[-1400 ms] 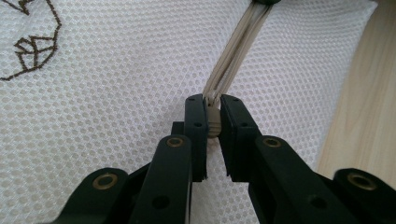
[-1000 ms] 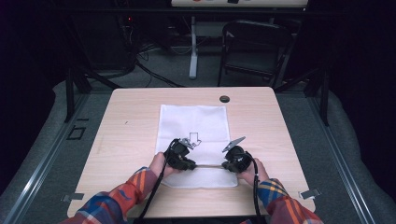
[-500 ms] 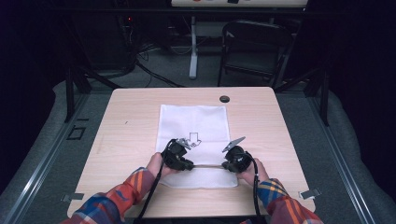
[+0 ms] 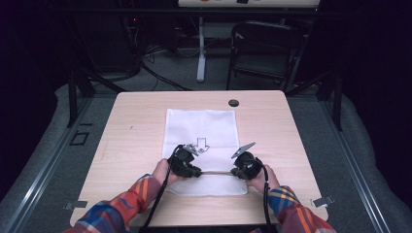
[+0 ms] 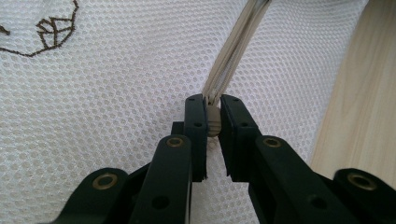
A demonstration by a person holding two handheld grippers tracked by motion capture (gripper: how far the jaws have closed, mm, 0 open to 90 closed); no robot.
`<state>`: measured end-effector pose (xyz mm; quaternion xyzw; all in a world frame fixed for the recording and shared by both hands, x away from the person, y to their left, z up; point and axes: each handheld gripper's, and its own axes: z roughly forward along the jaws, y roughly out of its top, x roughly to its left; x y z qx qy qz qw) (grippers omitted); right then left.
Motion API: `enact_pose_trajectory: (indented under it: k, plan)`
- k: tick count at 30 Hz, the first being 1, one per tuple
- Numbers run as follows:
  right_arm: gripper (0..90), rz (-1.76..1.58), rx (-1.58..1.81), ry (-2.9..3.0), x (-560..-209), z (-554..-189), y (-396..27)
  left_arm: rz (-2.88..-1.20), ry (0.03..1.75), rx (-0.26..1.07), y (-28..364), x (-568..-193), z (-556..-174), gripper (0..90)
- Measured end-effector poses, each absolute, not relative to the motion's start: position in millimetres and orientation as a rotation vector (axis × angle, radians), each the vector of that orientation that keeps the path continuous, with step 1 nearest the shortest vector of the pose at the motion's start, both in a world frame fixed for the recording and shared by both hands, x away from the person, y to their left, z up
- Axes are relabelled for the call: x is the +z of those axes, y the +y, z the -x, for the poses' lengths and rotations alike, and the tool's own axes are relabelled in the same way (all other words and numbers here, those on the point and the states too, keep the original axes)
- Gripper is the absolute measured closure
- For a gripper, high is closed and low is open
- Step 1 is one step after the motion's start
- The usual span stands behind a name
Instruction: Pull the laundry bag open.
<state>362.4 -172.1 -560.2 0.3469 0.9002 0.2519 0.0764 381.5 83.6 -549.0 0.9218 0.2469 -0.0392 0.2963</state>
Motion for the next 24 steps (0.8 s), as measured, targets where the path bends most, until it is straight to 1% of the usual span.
enact_pose_trajectory:
  k: [24]
  plan:
    - [90.0, -1.042, 0.761, 2.704, -560, -363, -171, -2.441, 0.73, -0.093, 119, -544, -380, 81.3]
